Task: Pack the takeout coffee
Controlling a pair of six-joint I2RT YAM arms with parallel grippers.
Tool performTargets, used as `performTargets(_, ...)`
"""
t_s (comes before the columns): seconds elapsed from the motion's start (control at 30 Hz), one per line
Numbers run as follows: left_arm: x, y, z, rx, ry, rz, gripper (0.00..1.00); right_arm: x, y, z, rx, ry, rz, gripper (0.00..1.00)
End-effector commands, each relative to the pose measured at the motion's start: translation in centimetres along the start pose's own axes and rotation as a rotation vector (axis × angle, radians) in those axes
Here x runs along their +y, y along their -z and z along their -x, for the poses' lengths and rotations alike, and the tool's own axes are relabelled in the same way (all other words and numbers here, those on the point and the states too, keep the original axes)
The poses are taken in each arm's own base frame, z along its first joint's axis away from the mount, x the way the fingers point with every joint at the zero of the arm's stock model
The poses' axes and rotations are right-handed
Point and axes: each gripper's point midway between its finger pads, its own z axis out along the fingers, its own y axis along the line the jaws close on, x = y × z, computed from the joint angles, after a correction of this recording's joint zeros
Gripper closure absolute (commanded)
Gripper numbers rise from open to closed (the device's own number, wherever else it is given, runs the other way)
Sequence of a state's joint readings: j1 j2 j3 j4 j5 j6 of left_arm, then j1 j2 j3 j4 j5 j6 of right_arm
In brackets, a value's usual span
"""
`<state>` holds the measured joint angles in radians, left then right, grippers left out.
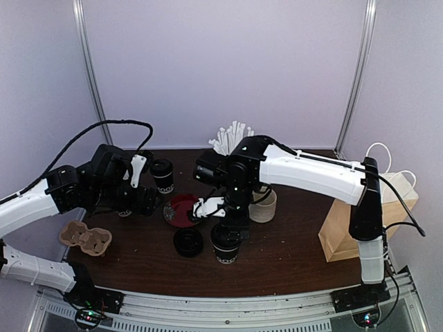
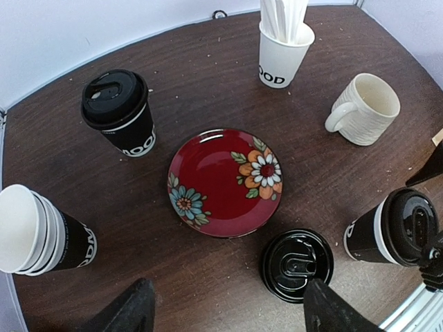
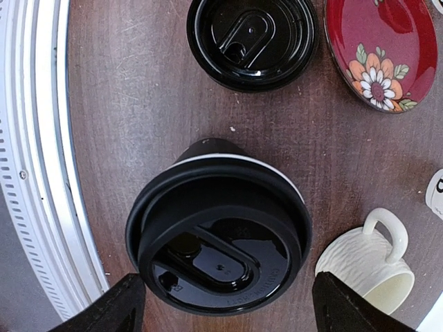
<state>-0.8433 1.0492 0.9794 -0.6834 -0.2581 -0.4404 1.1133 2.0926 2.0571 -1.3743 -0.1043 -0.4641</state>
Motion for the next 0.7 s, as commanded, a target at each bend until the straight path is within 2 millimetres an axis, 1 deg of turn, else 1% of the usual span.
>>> performTargets(0.0,-0.2,-0.8,-0.5,0.024,0.064,-0.005,0.21,0.7,2.2,0.1,-0.038,0.0,0.01,0.12)
performTargets(0.1,-1.4,-1.7,-1.4,0.09,0.11,-0.056,0.22,1.2,3.4,-0.4,-0.059,0.003,0.019,0.1)
performTargets(0.2,-2.9,-2.3,-1.9,0.132,0.176,-0.121,0.24,1.0,4.7,-1.0,-0.09,-0.002,-0.013,0.09)
performTargets(0.27,-4.4,-2.8,-2.1,0.146,0.224,-0.197,0.26,1.0,5.2,-1.5,-0.115,-0.017,-0.018,0.08)
performTargets(0.33,-6.2,-3.0,-2.5,0.178,0.261,-0.295,0.27,1.0,5.2,-2.3,-0.136,-0.051,0.0,0.09)
performTargets(0.37,-6.9,-3.2,-2.6,0.189,0.277,-0.324,0.28,0.9,5.3,-2.7,-0.152,-0.072,0.012,0.1)
performTargets(0.43,-7.8,-3.5,-2.8,0.206,0.309,-0.371,0.28,0.7,5.2,-3.3,-0.198,-0.132,0.051,0.13)
performTargets(0.5,-8.8,-3.9,-3.1,0.222,0.338,-0.417,0.29,0.1,5.2,-3.9,-0.268,-0.215,0.092,0.18)
performTargets(0.57,-9.6,-4.2,-3.3,0.24,0.357,-0.453,0.3,0.2,5.2,-4.1,-0.364,-0.311,0.186,0.23)
performTargets(0.67,-11.2,-4.6,-3.4,0.262,0.374,-0.51,0.32,-0.1,4.6,-4.7,-0.471,-0.446,0.314,0.31)
